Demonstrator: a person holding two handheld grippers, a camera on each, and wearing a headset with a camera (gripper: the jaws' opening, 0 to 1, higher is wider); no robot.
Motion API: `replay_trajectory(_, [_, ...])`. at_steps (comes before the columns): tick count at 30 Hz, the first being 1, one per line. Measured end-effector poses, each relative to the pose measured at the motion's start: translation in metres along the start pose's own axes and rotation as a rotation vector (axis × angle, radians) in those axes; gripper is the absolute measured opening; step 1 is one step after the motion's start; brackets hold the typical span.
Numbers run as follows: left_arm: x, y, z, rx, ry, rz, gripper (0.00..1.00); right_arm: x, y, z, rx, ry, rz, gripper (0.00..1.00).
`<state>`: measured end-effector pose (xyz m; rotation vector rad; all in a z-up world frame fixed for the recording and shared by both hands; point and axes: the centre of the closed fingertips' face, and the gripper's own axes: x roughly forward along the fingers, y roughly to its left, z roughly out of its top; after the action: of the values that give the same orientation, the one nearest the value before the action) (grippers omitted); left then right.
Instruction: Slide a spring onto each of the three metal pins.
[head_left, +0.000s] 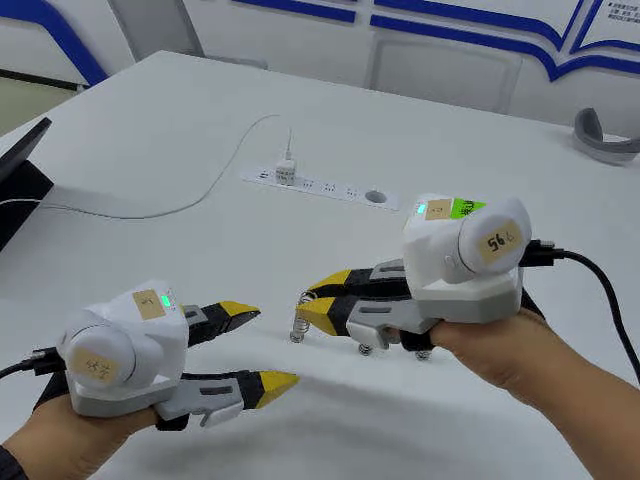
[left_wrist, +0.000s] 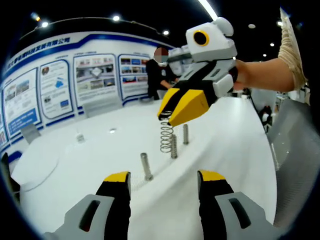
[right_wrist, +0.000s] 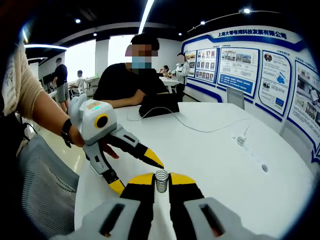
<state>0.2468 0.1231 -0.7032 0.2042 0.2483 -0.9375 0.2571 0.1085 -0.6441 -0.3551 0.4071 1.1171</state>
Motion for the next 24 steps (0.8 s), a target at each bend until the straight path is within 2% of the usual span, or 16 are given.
replay_trajectory(6, [0.0,0.001,0.0,-0.003,0.0,0.008,0.63,-0.003,-0.019,0.007,0.017,-0.025,-0.063,0.12])
replay_trajectory(12, [0.001,0.003,0.001,-0.007,-0.007,0.011,0.67,0.003,-0.035,0.008,0.033,-0.039,-0.122,0.12])
replay_trajectory(19, [0.001,0.001,-0.001,-0.012,-0.003,0.01,0.7,0.022,-0.035,0.0,0.034,-0.003,-0.11,0.12])
replay_trajectory(24, [0.002,0.001,-0.002,-0.014,-0.001,0.01,0.71,0.028,-0.037,-0.006,0.049,0.008,-0.107,0.12])
